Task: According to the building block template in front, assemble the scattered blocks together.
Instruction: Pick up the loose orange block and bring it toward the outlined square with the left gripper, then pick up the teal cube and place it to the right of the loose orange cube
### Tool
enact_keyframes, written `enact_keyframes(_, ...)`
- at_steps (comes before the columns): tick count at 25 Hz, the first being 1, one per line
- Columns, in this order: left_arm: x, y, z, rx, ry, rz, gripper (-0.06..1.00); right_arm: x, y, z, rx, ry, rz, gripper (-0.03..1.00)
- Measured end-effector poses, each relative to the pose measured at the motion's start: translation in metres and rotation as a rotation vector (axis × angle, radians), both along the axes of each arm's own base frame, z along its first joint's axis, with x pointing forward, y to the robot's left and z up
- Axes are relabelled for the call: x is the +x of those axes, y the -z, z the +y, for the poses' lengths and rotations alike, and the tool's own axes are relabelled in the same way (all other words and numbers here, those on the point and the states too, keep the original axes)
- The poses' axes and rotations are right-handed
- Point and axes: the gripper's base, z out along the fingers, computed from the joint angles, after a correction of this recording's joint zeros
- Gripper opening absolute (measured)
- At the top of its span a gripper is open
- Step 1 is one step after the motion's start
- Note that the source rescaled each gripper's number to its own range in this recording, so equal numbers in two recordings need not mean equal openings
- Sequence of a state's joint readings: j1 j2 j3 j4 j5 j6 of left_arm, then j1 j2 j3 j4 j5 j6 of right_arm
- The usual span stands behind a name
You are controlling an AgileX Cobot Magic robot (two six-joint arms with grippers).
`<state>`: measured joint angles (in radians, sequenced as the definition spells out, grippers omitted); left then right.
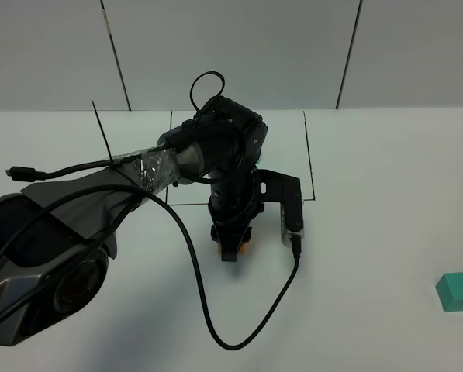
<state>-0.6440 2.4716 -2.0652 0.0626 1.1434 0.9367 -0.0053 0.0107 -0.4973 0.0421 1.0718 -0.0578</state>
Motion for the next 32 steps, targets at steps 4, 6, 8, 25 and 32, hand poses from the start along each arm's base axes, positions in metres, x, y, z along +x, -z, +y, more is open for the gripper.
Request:
enact_keyframes(4, -0.002, 0.004, 0.001, 0.017, -0.05, 0.021, 0.41, 0.0, 0.0, 0.0, 0.0, 0.0, 0.0, 0.7)
enact_keyframes(6, -0.002, 0.001, 0.002, 0.015, -0.076, 0.017, 0.64, 0.0, 0.0, 0.0, 0.0, 0.0, 0.0, 0.7)
enact_keyframes(8, -0.002, -0.005, 0.002, 0.01, -0.096, 0.011, 0.83, 0.0, 0.0, 0.0, 0.0, 0.0, 0.0, 0.7)
enact_keyframes(25, -0.019, -0.11, 0.003, -0.164, -0.367, -0.114, 1.0, 0.0, 0.0, 0.0, 0.0, 0.0, 0.0, 0.7)
enact_keyframes(32, 0.016, -0.151, 0.08, -0.238, -0.709, -0.181, 0.98, 0.0, 0.0, 0.0, 0.0, 0.0, 0.0, 0.7)
